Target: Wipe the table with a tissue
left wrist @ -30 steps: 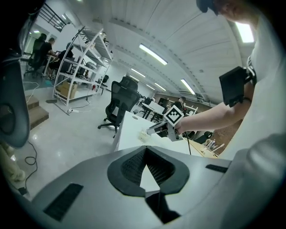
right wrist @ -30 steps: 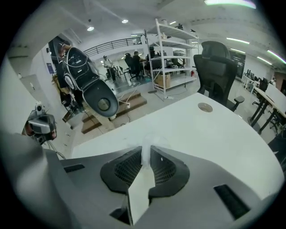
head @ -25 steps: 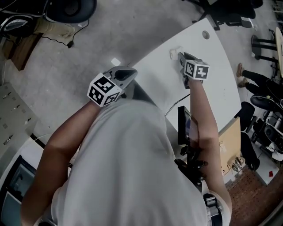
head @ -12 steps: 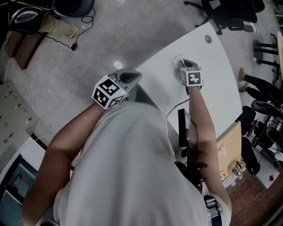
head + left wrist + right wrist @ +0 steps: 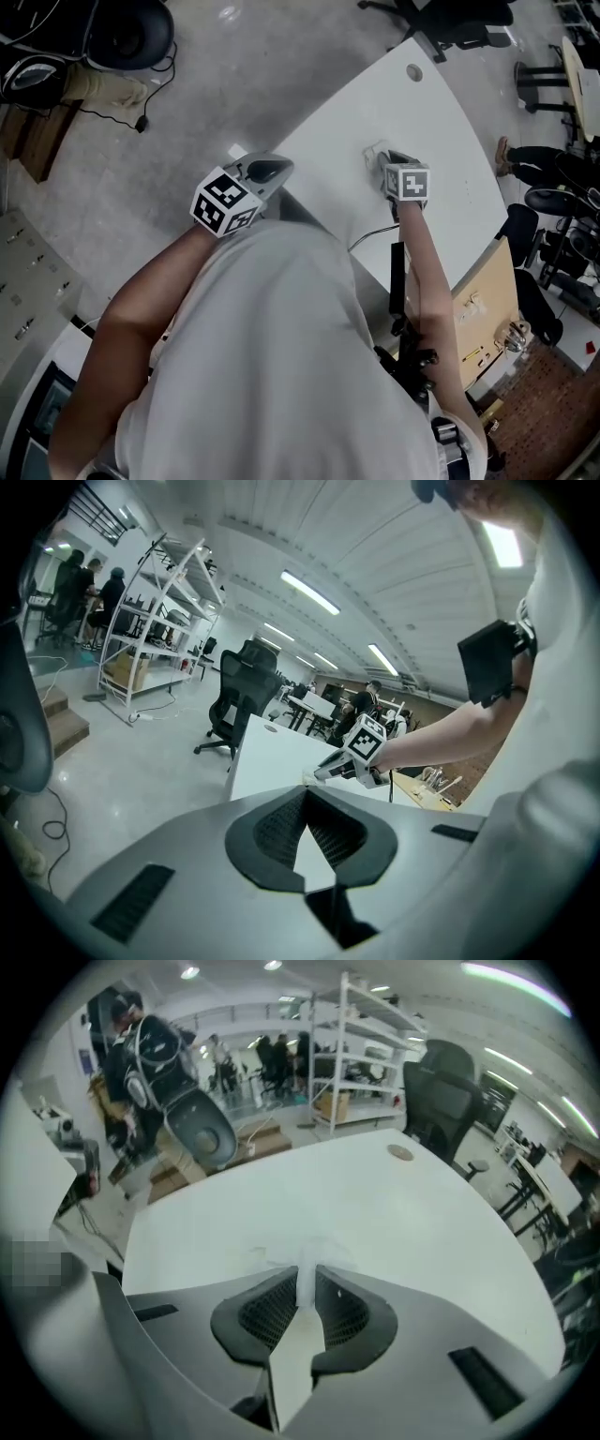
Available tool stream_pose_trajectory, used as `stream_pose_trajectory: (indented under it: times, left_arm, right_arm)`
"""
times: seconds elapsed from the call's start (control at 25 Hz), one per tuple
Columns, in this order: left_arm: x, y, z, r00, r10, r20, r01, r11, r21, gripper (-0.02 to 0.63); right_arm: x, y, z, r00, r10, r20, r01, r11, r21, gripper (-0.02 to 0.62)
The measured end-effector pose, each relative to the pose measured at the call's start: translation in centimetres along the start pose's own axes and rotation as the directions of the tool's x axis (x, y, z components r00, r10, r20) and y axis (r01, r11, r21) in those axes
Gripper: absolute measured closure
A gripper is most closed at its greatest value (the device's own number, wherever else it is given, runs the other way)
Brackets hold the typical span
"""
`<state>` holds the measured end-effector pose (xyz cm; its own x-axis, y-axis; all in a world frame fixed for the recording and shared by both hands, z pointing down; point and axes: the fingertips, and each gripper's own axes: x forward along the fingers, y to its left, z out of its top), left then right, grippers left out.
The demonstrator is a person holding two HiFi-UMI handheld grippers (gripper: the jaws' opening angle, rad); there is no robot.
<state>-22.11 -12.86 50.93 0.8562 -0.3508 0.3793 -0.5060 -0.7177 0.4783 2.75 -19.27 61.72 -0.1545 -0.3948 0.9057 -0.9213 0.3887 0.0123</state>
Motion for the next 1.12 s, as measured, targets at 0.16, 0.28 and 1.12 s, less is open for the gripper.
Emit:
stream_pose_trajectory:
  times: [0.16,0.28,1.12]
  left_arm:
    - [0.8,-0.3,0.0,1.000,-0.023,-0.003,0.023,1.000,0.007,0.600]
    - [0.9,-0.7,0.0,0.999,-0.038,-0.007,0.038,0.999,0.014,0.600]
    - [0.6,-4.9,-1.4,0.985,-0.147,-0.088,0.155,0.983,0.096,0.600]
  right_arm:
    - [-2.9,-4.6,0.1,0.975,-0.061,0.212,-0.011,0.946,0.323,0.541]
    - [-4.2,-6.7,-1.4,0.962,-0.095,0.258,-0.051,0.861,0.506,0.541]
    - [-2.8,1.4,-7.9,0.993,-0.107,-0.045,0.109,0.993,0.048,0.543]
